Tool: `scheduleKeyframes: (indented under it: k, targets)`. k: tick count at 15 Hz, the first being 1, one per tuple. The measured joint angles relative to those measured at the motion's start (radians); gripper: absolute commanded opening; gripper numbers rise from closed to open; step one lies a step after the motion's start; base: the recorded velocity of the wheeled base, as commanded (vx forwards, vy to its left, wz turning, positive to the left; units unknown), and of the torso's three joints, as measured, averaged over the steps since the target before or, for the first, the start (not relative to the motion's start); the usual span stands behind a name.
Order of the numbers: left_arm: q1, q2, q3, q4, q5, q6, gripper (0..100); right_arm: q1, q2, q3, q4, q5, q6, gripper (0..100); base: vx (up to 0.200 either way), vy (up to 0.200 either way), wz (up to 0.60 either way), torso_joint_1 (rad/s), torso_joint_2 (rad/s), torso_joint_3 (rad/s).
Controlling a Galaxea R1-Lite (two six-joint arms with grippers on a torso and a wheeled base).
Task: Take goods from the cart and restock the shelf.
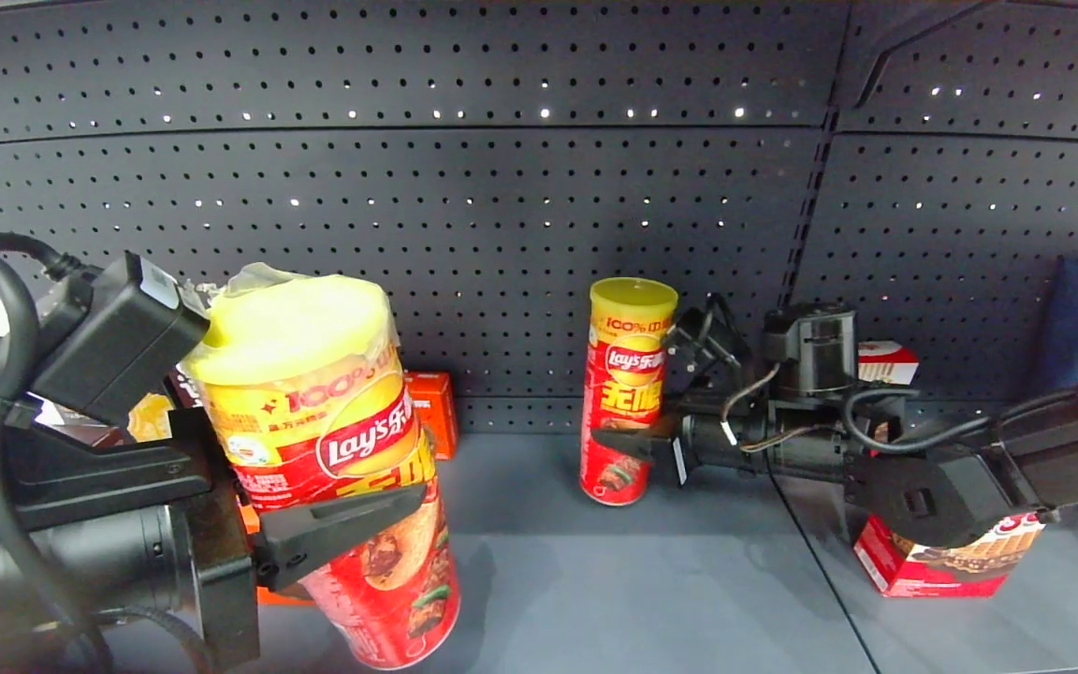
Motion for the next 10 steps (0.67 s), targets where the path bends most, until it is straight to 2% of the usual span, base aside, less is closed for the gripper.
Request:
scheduleKeyframes:
  k: [4,6,10]
  targets:
    - [0.002,0.0,0.006,-0.004,0.0,0.0,0,0.038,-0.077,0.098,-0.038,-0.006,0.054,0,0.0,0.0,0.0,0.0,0.0,0.0]
    - [0.002,0.003,0.003,-0.007,0.001,0.001,0,0.069,-0.12,0.14,-0.039,-0.078,0.075,0,0.0,0.0,0.0,0.0,0.0,0.0]
    - [0.001,0.014,-0.015,-0.005,0.001,0.001,0,0.111,-0.187,0.223,-0.048,-0.1,0.118,0,0.0,0.0,0.0,0.0,0.0,0.0]
